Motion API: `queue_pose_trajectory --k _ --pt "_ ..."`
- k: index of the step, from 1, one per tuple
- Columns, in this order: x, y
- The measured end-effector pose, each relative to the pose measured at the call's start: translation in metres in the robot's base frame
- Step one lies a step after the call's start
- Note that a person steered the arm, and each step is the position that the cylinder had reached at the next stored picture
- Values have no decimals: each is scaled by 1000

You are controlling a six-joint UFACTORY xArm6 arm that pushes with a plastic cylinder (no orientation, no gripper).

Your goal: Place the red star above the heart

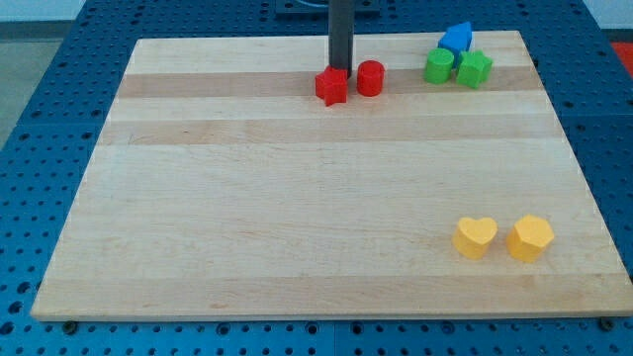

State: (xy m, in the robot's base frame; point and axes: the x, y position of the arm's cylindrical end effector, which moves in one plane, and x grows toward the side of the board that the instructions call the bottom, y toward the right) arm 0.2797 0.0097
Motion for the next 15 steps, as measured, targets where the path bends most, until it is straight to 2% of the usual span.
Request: queue_pose_trajectory --k 2,6,9,10,11,13,15 --pt "15 -33" --pt "104 -30" --pt "105 21" --pt "116 53" --pt "145 65" --pt "198 64" --pt "200 24"
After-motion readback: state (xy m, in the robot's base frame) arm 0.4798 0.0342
